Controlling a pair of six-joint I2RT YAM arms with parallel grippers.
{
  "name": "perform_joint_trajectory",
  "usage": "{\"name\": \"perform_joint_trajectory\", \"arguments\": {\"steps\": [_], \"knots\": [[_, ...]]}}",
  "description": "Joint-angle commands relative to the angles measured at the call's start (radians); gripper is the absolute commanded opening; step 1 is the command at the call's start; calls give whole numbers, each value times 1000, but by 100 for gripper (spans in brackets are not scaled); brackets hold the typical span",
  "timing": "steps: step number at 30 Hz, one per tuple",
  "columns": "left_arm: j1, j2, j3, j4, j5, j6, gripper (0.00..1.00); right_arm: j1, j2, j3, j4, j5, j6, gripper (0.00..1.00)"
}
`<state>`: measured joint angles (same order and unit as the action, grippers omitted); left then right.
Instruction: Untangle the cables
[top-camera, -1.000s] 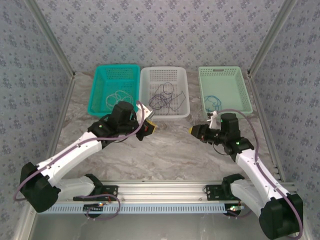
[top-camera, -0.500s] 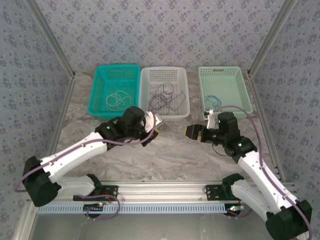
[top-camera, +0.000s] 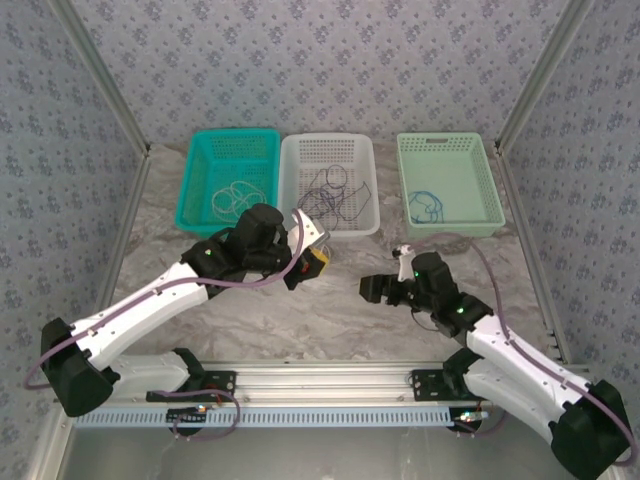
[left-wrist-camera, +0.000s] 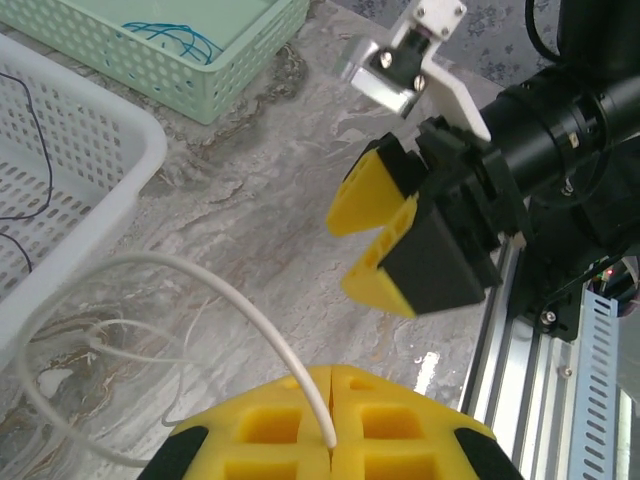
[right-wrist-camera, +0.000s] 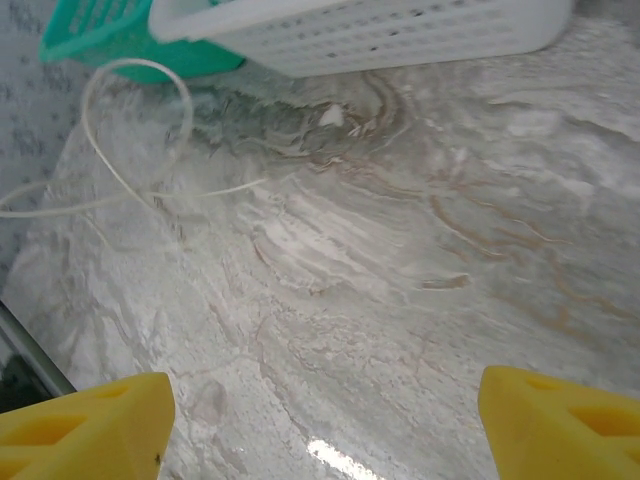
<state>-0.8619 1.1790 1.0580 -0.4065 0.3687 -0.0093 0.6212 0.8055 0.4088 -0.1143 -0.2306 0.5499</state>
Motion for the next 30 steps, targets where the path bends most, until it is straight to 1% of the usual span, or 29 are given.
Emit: {"name": "perform_joint_trajectory", "arguments": {"steps": [1, 6, 11, 15, 20, 27, 29, 30], "knots": [[4, -2, 27, 28, 31, -17, 0, 70, 40, 35, 57, 129, -86, 81], [4, -3, 33, 42, 46, -38, 0, 140, 96, 38, 94, 182, -157, 81], [4, -13, 39, 59, 74, -61, 0, 159, 119, 18, 163, 179, -144, 81], [4, -19, 37, 83, 92, -77, 0, 170, 146, 7, 266, 171, -140, 81], [4, -10, 40, 82, 87, -78, 0, 209, 220, 61, 265, 176, -189, 80], [3, -25, 37, 91, 107, -93, 0, 212, 269, 75, 287, 236, -209, 77], [4, -32, 35, 89, 111, -96, 0, 211, 280, 75, 317, 241, -214, 74], [4, -38, 33, 91, 112, -96, 0, 209, 291, 79, 325, 242, -214, 69]]}}
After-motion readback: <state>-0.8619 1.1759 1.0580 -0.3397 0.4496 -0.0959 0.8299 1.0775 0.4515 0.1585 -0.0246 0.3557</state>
